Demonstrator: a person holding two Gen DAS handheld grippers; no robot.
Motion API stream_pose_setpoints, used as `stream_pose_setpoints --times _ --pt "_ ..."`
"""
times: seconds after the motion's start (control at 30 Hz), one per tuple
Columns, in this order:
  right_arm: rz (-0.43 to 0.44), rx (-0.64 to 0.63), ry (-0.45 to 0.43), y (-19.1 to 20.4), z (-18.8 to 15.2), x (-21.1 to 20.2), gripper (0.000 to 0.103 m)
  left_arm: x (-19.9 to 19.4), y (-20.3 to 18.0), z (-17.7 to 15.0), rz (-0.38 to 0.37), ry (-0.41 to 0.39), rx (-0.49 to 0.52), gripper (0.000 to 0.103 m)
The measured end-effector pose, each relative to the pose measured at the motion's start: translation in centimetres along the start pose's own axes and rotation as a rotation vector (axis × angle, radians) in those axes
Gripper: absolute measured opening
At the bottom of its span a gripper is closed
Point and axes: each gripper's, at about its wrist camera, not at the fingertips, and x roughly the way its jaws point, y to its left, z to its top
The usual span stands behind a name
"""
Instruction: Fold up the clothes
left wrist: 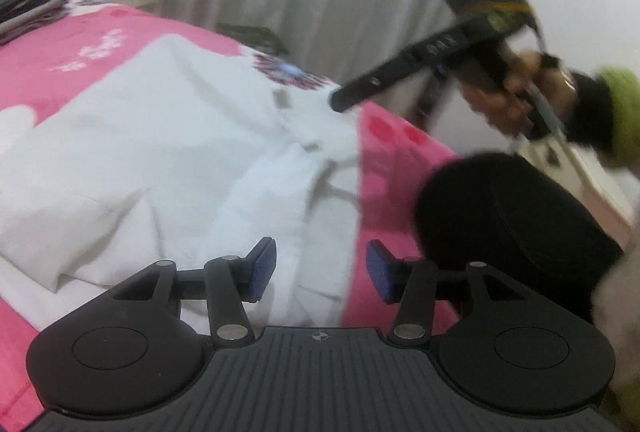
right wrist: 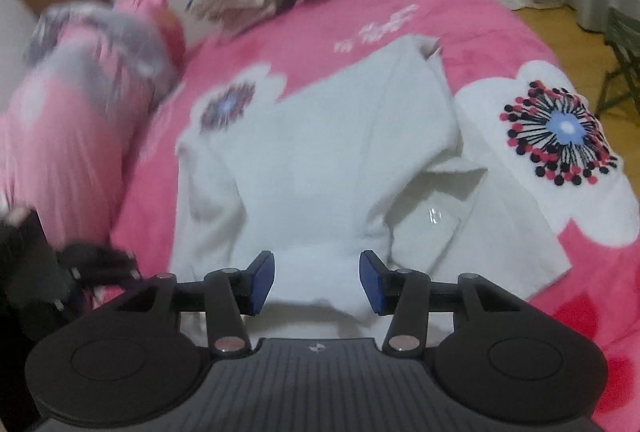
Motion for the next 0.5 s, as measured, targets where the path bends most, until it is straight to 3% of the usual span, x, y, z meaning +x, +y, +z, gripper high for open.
stream_pose_setpoints --times 0.13,0.27,0.33,0.43,0.5 --pt "-0.055 0.170 0.074 -1.2 1.1 3.1 0.050 1.5 0.0 -0.5 0.111 0.016 0.029 0.050" --pt "-0.113 0.250 0.125 -2.4 1.8 5.8 0.050 3.1 -1.3 -1.2 0.222 0.038 0.086 0.049" --pt "-0.118 0.223 0.147 -2.0 1.8 6.8 0.047 3.7 -1.8 -1.5 0.250 0.050 0.105 0.038" --pt "-0.135 0.209 0.182 -1.8 1.4 7.8 0.034 4.1 -2.3 -2.0 0.248 0.051 0.105 0.026" --pt "-0.138 0.210 0.193 -1.8 1.0 8.0 0.015 4.2 -2.6 -2.1 0.242 0.048 0.116 0.014"
